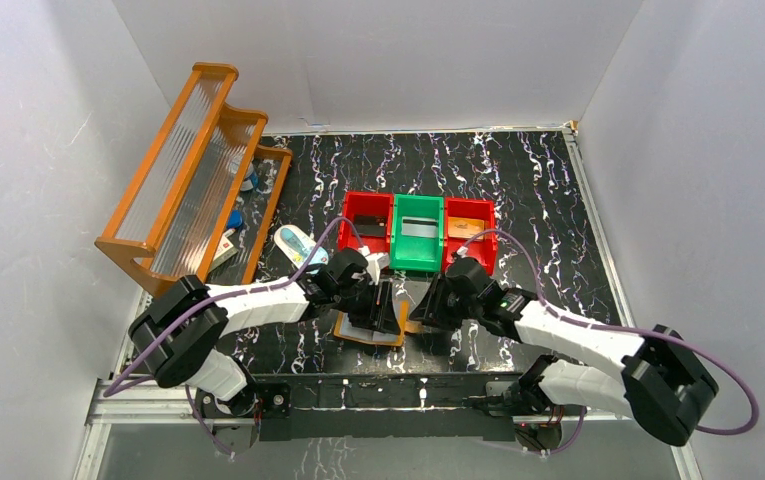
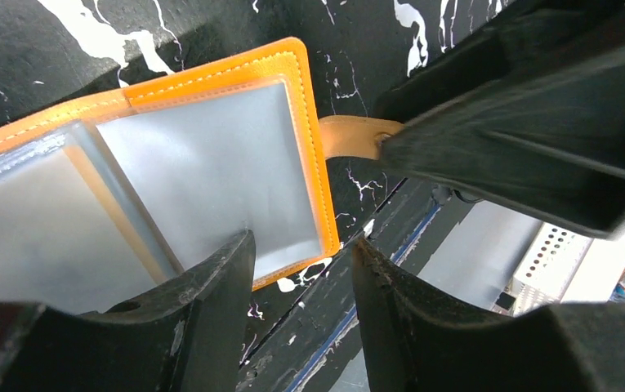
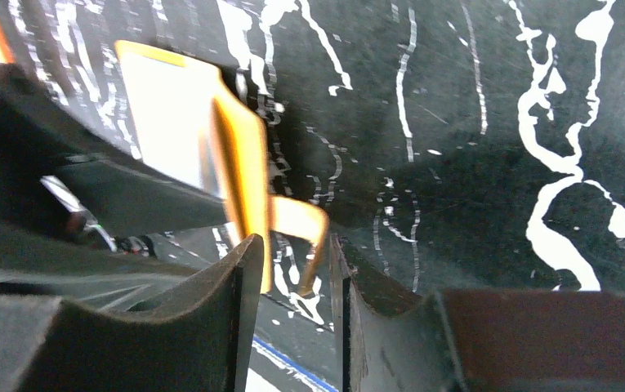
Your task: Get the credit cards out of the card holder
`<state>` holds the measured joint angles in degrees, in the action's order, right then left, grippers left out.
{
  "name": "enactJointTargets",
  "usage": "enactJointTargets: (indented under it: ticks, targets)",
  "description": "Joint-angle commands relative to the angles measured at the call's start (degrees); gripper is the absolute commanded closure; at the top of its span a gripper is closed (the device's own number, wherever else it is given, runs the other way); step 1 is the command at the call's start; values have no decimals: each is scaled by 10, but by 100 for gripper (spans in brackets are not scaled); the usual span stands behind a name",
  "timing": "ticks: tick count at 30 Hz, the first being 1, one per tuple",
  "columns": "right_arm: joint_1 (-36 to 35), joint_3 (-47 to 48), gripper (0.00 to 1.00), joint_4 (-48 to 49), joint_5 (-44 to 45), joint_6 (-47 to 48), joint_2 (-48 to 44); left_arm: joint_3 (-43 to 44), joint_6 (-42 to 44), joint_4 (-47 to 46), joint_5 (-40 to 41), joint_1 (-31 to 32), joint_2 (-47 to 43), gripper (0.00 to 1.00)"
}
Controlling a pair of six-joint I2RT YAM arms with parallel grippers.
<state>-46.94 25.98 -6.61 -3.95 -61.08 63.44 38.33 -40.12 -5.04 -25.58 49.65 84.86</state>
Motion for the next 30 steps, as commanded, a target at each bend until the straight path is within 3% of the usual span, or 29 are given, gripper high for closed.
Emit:
enactJointTargets:
  ticks: [1, 6, 11, 16, 23, 28, 30]
  targets:
    - [3, 47, 57, -23, 31, 5, -46, -12, -4, -13, 18, 13, 5, 55]
    - [3, 74, 74, 10, 12, 8, -36, -19, -6, -15, 24, 25, 6, 59]
    - [3, 87, 80, 72, -50, 8, 37, -30, -11, -14, 33, 27, -4, 61]
    - [3, 59, 81, 156, -109, -8, 111, -35, -12, -12, 44, 29, -18, 62]
    - [3, 27, 81, 144, -96, -7, 193, -21, -3, 20, 62, 28, -41, 61]
    - [3, 14, 81, 130, -85, 8, 203, 51, 29, 146, 160, 28, -90, 52]
    - [3, 16, 81, 129, -90, 13, 211, 79, 29, 199, 227, 29, -104, 44]
